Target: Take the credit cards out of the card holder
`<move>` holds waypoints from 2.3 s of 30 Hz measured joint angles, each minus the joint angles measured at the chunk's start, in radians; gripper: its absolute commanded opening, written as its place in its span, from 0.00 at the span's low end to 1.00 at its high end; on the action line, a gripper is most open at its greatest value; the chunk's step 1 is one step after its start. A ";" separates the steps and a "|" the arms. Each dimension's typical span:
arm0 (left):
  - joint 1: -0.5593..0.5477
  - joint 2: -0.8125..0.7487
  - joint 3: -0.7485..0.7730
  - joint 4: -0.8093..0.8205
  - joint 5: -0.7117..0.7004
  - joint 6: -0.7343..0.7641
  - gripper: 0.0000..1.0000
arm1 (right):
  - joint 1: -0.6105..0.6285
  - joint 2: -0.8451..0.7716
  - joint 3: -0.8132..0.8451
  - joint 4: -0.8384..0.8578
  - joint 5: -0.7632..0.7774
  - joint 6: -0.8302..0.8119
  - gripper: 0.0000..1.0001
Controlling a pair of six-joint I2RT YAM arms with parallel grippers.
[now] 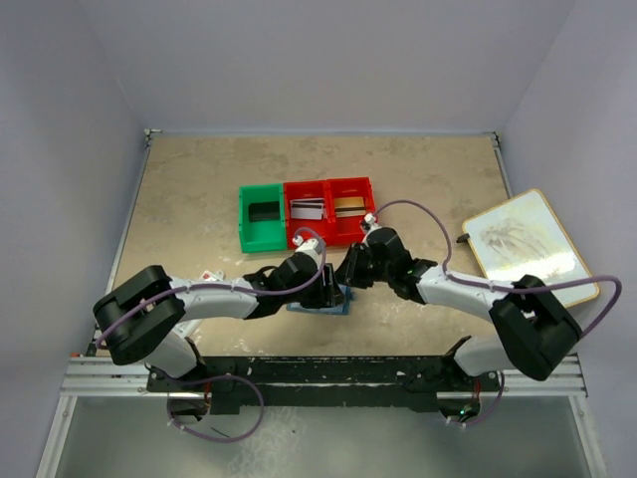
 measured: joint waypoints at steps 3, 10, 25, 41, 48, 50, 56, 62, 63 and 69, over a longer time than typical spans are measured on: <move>0.000 -0.002 0.000 -0.007 -0.001 0.001 0.50 | 0.000 0.046 -0.034 0.039 -0.040 -0.004 0.21; -0.001 -0.076 0.014 -0.134 -0.056 0.027 0.54 | 0.000 0.106 -0.077 0.013 -0.046 -0.012 0.20; 0.047 -0.193 0.026 -0.353 -0.242 0.061 0.56 | 0.000 0.103 -0.051 -0.041 -0.013 -0.027 0.21; 0.047 -0.106 0.024 -0.322 -0.213 0.060 0.56 | 0.000 0.103 -0.042 -0.056 -0.008 -0.031 0.21; 0.047 -0.106 0.025 -0.330 -0.223 0.061 0.56 | 0.000 0.105 -0.039 -0.061 -0.004 -0.034 0.21; 0.047 -0.106 0.025 -0.332 -0.225 0.061 0.56 | 0.000 0.106 -0.037 -0.061 -0.005 -0.034 0.21; 0.046 -0.106 0.026 -0.335 -0.229 0.061 0.56 | 0.000 0.118 -0.026 -0.061 -0.004 -0.034 0.21; 0.046 -0.105 0.031 -0.365 -0.246 0.062 0.56 | 0.000 0.119 -0.024 -0.061 0.002 -0.034 0.21; 0.046 -0.105 0.031 -0.370 -0.248 0.063 0.56 | 0.000 0.119 -0.024 -0.061 0.003 -0.034 0.21; 0.046 -0.105 0.031 -0.373 -0.241 0.068 0.54 | 0.000 0.119 -0.024 -0.061 0.005 -0.034 0.21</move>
